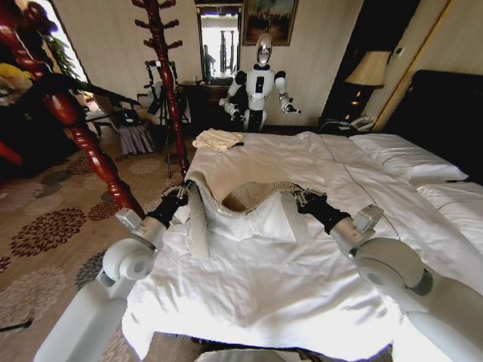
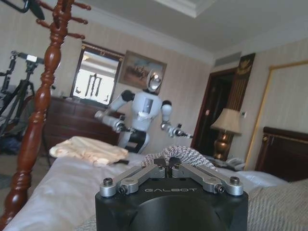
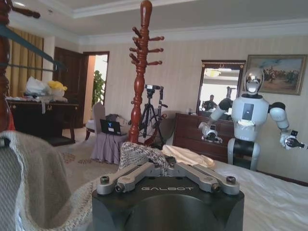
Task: Pick up the clothes from the bed and hang them on the clothes hanger.
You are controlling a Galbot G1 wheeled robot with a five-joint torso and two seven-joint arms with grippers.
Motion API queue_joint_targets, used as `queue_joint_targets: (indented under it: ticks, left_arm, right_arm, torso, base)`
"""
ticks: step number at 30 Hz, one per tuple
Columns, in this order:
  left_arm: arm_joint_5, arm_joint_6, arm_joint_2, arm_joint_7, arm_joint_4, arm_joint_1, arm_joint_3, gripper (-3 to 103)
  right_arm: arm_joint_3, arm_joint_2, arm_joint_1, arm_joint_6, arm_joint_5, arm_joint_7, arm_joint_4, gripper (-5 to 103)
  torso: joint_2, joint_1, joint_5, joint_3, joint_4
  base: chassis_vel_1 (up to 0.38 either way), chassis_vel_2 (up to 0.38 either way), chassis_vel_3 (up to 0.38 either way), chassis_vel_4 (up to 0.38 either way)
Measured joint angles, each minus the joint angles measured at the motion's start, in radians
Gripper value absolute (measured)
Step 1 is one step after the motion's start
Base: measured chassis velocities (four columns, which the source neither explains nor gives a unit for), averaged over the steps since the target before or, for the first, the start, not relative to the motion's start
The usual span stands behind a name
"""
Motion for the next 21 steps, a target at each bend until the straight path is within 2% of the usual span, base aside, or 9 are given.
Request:
queue_joint_targets:
  ticks: [2, 6, 8, 9, 10, 13, 19, 20, 21]
  left_arm:
    - [0.0, 0.027, 0.012, -0.032, -0.015, 0.022, 0.001, 0]
    - [0.013, 0.056, 0.024, -0.05, -0.037, 0.054, 0.002, 16]
    - [0.02, 0.121, 0.042, -0.083, -0.067, 0.098, -0.001, 27]
    - [0.028, 0.151, 0.053, -0.083, -0.079, 0.118, -0.008, 27]
    - [0.028, 0.151, 0.053, -0.083, -0.079, 0.118, -0.008, 27]
    - [0.075, 0.205, 0.097, -0.016, -0.133, 0.201, -0.029, 43]
    - [0.066, 0.213, 0.122, 0.013, -0.19, 0.238, -0.046, 59]
    - [0.053, 0.179, 0.126, 0.034, -0.204, 0.241, -0.049, 65]
    - [0.021, 0.108, 0.132, 0.078, -0.243, 0.241, -0.053, 70]
  right_arm:
    - [0.02, -0.014, 0.023, 0.005, 0.055, 0.004, 0.023, 1]
    - [0.04, -0.031, 0.038, -0.011, 0.1, 0.023, 0.063, 1]
    - [0.05, -0.045, 0.04, -0.056, 0.131, 0.06, 0.107, 1]
    - [0.052, -0.049, 0.04, -0.065, 0.138, 0.071, 0.12, 1]
    - [0.052, -0.049, 0.04, -0.065, 0.138, 0.071, 0.12, 1]
    - [0.057, -0.062, 0.051, -0.06, 0.14, 0.081, 0.139, 1]
    - [0.082, -0.07, 0.07, -0.034, 0.172, 0.082, 0.141, 1]
    - [0.087, -0.071, 0.072, -0.029, 0.176, 0.084, 0.141, 1]
    - [0.096, -0.074, 0.075, -0.019, 0.181, 0.088, 0.141, 1]
  torso:
    - [0.0, 0.0, -0.0001, 0.0, 0.0001]
    - [0.0, 0.0, -0.0002, 0.0, 0.0001]
    - [0.0, 0.0, -0.0003, 0.0, 0.0]
    - [0.0, 0.0, -0.0003, 0.0, 0.0]
    - [0.0, 0.0, -0.0003, 0.0, 0.0]
    - [0.0, 0.0, -0.0001, 0.0, 0.0003]
    - [0.0, 0.0, -0.0002, 0.0, 0.0001]
    - [0.0, 0.0, -0.0002, 0.0, 0.0002]
    - [0.0, 0.0, -0.0003, 0.0, 0.0001]
  base:
    - [0.0, 0.0, 0.0, 0.0]
    - [0.0, 0.0, 0.0, 0.0]
    - [0.0, 0.0, 0.0, 0.0]
    - [0.0, 0.0, 0.0, 0.0]
    - [0.0, 0.0, 0.0, 0.0]
    - [0.0, 0.0, 0.0, 0.0]
    - [0.0, 0.0, 0.0, 0.0]
    - [0.0, 0.0, 0.0, 0.0]
    - [0.0, 0.0, 0.0, 0.0]
